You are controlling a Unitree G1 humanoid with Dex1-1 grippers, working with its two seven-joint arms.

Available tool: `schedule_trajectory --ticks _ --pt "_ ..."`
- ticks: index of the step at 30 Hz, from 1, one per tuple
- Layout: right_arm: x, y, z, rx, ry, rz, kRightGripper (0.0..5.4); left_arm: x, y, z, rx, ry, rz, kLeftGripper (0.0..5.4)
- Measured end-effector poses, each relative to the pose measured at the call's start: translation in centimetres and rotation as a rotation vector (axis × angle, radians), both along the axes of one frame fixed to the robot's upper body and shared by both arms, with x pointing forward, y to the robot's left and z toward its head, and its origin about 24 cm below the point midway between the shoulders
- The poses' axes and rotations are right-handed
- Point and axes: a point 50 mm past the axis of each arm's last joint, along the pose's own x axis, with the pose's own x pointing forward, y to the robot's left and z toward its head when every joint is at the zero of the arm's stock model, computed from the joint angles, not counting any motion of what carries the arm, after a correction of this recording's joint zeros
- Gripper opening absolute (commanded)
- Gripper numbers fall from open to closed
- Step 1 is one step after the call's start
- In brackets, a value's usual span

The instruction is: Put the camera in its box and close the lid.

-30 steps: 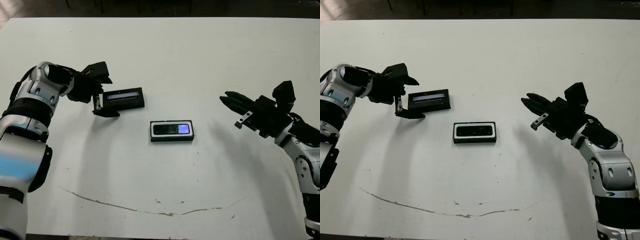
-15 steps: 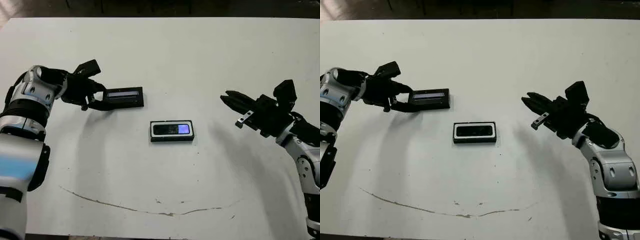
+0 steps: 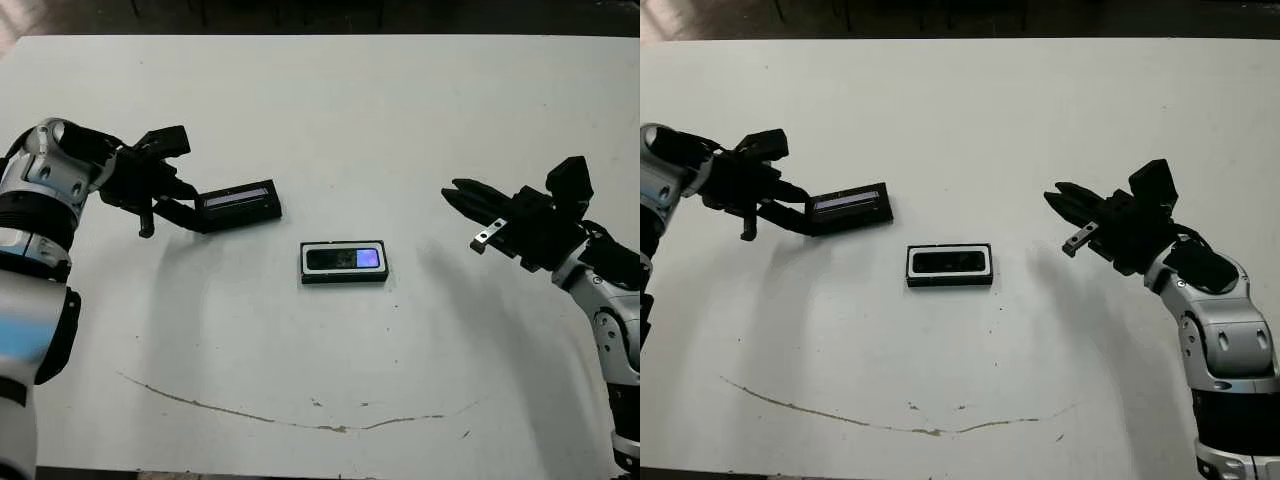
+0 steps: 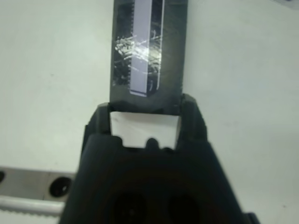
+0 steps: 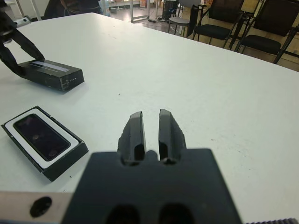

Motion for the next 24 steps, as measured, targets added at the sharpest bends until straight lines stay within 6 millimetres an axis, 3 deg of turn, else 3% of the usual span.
schedule_trajectory --ticks 5,11,18,24 --pt "0.1 0.1 0.0 0.002 -0.002 -0.001 0.00 -0.4 -0.2 1.8 -0.254 -0.130 0.062 0.76" --pt "0.0 0.1 0.0 0.018 -0.003 -0.006 0.00 -2.8 -0.9 2.4 -0.540 -0.295 0.068 0.75" --pt "-0.1 -0.3 0.2 0.072 -0.025 -0.058 0.00 -5.6 -2.9 2.0 -0.590 -0.297 0.044 0.75" --pt "-0.1 -0.3 0.3 0.135 -0.035 -0.068 0.00 -6.8 -5.7 0.9 -0.510 -0.220 -0.056 0.75"
